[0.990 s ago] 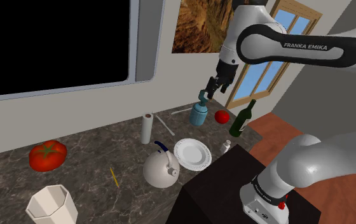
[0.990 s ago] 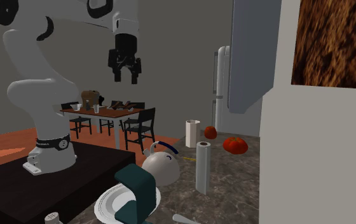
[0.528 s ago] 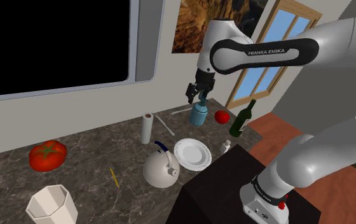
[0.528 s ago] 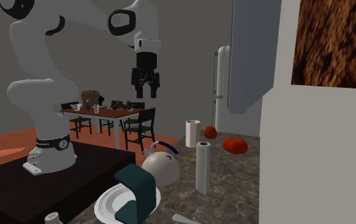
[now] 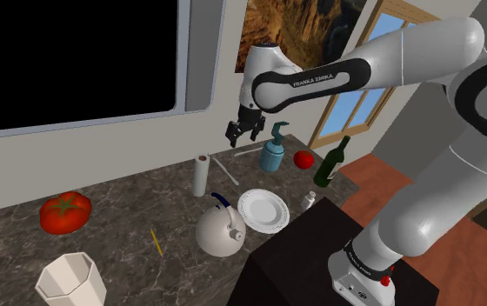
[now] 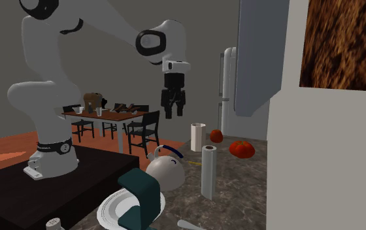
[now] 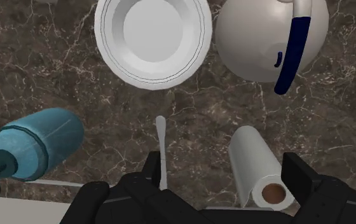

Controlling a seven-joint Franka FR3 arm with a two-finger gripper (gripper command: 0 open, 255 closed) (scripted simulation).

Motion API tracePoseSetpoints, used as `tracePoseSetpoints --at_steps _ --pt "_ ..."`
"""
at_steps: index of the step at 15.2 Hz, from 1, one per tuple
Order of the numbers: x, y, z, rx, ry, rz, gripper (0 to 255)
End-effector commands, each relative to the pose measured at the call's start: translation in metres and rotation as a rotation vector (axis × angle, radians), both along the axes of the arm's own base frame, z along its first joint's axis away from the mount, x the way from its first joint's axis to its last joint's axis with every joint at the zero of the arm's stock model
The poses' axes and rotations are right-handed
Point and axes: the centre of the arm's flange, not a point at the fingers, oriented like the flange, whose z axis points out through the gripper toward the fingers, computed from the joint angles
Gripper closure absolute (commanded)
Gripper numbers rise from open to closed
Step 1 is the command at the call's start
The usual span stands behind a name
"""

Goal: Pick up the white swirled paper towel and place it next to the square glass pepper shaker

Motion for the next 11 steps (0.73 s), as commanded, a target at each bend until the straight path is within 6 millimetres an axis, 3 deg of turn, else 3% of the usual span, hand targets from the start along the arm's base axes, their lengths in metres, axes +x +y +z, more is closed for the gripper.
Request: tracePoseSetpoints --at_steps 1,11 --pt "0.018 0.009 -0.014 0.005 -0.001 -0.008 0" --pt "0.111 0.057 -0.092 0.03 -0.001 -0.045 0"
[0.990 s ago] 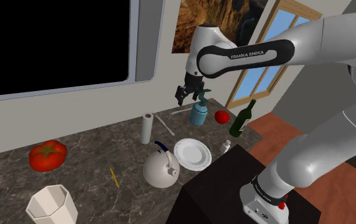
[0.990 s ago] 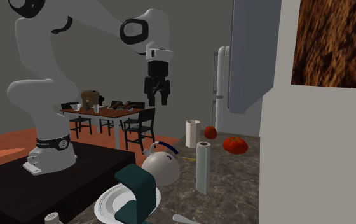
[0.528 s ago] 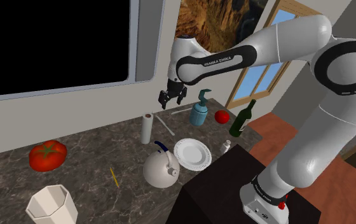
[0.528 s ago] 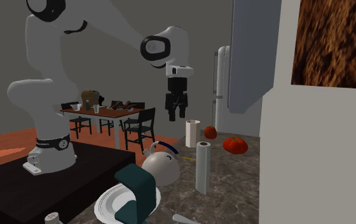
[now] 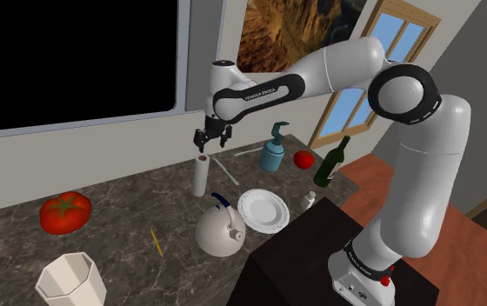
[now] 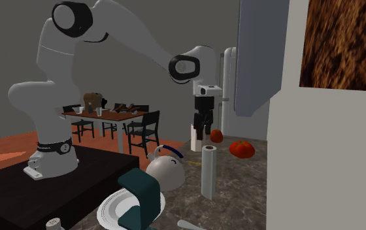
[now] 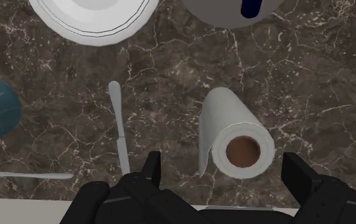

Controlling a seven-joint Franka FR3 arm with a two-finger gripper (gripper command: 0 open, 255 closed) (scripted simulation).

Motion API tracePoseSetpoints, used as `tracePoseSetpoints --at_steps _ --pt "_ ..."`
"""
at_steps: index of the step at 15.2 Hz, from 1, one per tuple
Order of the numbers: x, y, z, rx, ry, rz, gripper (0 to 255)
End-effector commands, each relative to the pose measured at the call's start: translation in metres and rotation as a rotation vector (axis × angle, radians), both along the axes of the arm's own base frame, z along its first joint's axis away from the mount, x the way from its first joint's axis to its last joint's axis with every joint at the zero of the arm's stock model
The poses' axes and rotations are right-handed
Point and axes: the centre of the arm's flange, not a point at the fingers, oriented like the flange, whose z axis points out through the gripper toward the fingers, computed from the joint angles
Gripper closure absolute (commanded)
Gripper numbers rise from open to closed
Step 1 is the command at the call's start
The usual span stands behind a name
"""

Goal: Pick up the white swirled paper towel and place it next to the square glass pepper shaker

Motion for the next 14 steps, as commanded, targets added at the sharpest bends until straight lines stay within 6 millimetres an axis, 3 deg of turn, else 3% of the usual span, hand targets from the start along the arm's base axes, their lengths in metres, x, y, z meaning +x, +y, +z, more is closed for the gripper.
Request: tracePoseSetpoints --at_steps 1,3,10,14 --pt "0.017 0.009 -0.017 0.005 0.0 -0.008 0" --pt "0.034 0.017 -0.031 0.009 0.0 -0.015 0" --pt "0.035 0.016 -0.067 0.009 0.0 -0.015 0" --pt "0.035 0.016 -0.07 0.009 0.0 -0.015 0"
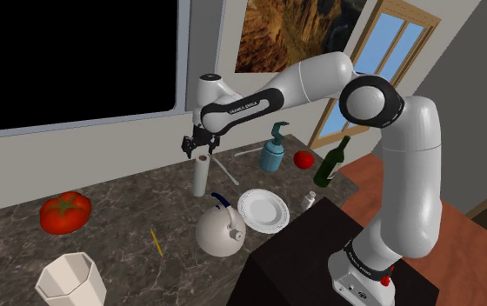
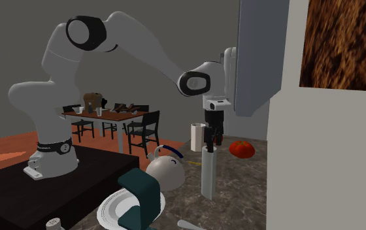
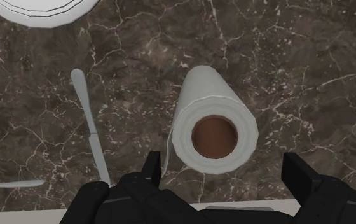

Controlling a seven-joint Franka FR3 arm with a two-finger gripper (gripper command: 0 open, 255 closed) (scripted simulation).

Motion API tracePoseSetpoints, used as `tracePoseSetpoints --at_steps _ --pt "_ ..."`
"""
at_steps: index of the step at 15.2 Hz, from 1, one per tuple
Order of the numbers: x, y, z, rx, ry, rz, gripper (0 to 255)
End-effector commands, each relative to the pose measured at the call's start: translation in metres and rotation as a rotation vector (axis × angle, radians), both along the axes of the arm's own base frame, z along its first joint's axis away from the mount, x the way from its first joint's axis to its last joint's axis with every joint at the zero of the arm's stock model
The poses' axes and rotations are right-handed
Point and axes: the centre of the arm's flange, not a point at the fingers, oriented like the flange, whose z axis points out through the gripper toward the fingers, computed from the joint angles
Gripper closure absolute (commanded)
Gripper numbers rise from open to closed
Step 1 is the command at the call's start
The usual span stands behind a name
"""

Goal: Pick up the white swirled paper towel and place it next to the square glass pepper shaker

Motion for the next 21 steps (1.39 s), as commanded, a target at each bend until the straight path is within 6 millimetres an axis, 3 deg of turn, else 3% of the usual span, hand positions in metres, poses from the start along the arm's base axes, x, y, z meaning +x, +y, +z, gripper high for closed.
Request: tracePoseSetpoints --at_steps 1,4,5,13,21 --pt "0.0 -0.006 -0.017 -0.01 0.029 0.059 0" --pt "0.0 -0.006 -0.017 -0.01 0.029 0.059 0" --pt "-0.001 -0.006 -0.019 -0.01 0.029 0.06 255" --pt "-0.002 -0.012 -0.02 -0.009 0.03 0.06 255" --pt "0.0 -0.006 0.02 -0.01 0.029 0.059 255"
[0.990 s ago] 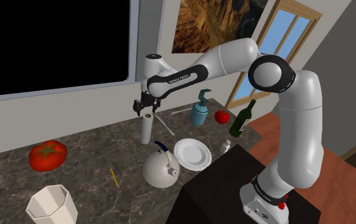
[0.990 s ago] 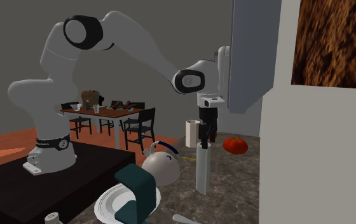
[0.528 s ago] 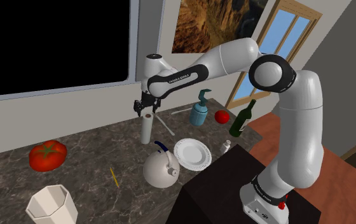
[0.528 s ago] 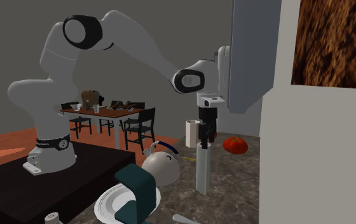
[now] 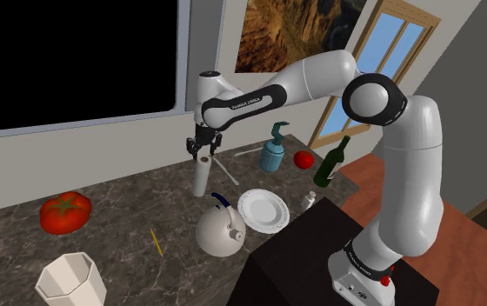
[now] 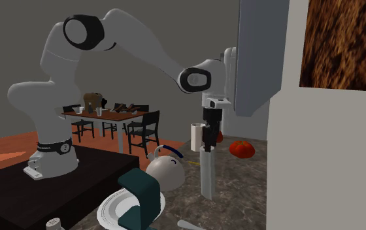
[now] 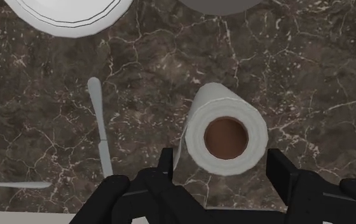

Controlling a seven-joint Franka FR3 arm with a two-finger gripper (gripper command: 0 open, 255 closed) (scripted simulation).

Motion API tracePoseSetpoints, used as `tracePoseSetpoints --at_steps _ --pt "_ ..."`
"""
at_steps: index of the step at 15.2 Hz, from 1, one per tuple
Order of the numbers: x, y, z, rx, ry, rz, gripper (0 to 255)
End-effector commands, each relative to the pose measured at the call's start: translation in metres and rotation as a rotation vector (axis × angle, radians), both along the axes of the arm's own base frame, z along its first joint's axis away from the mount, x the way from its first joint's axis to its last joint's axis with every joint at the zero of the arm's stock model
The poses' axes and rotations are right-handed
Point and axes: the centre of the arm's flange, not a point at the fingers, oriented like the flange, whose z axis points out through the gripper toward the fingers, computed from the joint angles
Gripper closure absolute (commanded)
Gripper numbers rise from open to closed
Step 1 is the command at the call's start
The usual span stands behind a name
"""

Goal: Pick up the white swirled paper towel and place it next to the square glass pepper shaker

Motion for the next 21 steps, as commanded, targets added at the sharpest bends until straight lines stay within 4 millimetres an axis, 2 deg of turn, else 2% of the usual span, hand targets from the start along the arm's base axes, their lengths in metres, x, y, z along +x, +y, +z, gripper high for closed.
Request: tracePoseSetpoints --at_steps 1,7,8,9,11,12,19,21 --pt "0.005 -0.002 0.018 0.014 -0.038 0.0 255" --pt "0.005 -0.002 0.05 0.014 -0.038 0.0 255" --pt "-0.001 -0.002 0.027 -0.016 0.045 0.002 255" --pt "-0.001 -0.002 0.027 -0.016 0.045 0.002 0" --pt "-0.046 -0.009 0.018 0.041 -0.085 -0.146 0" --pt "-0.052 -0.009 0.016 0.05 -0.104 -0.167 0" --pt "-0.049 -0.009 -0.024 0.05 -0.104 -0.167 0" --pt "-0.049 -0.009 -0.024 0.05 -0.104 -0.167 0"
